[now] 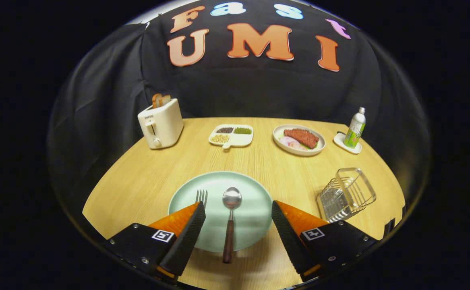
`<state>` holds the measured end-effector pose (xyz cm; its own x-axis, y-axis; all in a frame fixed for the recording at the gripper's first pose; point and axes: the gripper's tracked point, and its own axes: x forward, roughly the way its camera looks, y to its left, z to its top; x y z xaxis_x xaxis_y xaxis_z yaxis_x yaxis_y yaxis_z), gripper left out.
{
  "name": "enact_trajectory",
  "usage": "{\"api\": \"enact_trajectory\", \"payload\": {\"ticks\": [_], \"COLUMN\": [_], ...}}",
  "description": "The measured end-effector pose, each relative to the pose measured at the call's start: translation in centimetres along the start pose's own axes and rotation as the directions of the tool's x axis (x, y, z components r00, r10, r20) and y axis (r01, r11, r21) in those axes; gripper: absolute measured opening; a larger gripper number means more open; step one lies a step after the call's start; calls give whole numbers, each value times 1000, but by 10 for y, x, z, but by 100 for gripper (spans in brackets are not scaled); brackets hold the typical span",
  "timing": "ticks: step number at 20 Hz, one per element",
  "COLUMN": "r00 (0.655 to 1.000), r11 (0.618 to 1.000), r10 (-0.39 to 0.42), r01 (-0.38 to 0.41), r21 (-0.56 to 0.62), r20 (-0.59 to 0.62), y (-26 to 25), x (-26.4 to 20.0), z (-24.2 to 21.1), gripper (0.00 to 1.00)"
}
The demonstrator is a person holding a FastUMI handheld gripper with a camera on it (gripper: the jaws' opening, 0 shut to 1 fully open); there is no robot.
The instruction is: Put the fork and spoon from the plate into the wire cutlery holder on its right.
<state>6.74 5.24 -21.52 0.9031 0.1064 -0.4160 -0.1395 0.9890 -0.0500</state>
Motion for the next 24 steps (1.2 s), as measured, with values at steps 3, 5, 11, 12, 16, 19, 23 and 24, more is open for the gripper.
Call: {"api": "enact_trajectory", "payload": {"ticks": [3,5,11,12,16,19,23,24], "r00": [998,996,987,985,982,982,981,982], "r11": [1000,999,996,997,997,999,999,999], "r10": [11,10,-23,-21,-23,-22,7,15], "r01": [-12,-14,10,7,9,12,-15,-22], "r21": [-17,-38,-83,-80,-77,-52,-39,-32], "r20": [-63,-92,-159,-171,-187,-190,-191,-190], "y": [5,6,2,3,4,4,1,-1], "x": [14,21,31,32,33,30,15,9], "z": [-20,-29,-47,-50,-57,-50,-34,-27], "gripper": [91,80,49,41,22,10,8,8]}}
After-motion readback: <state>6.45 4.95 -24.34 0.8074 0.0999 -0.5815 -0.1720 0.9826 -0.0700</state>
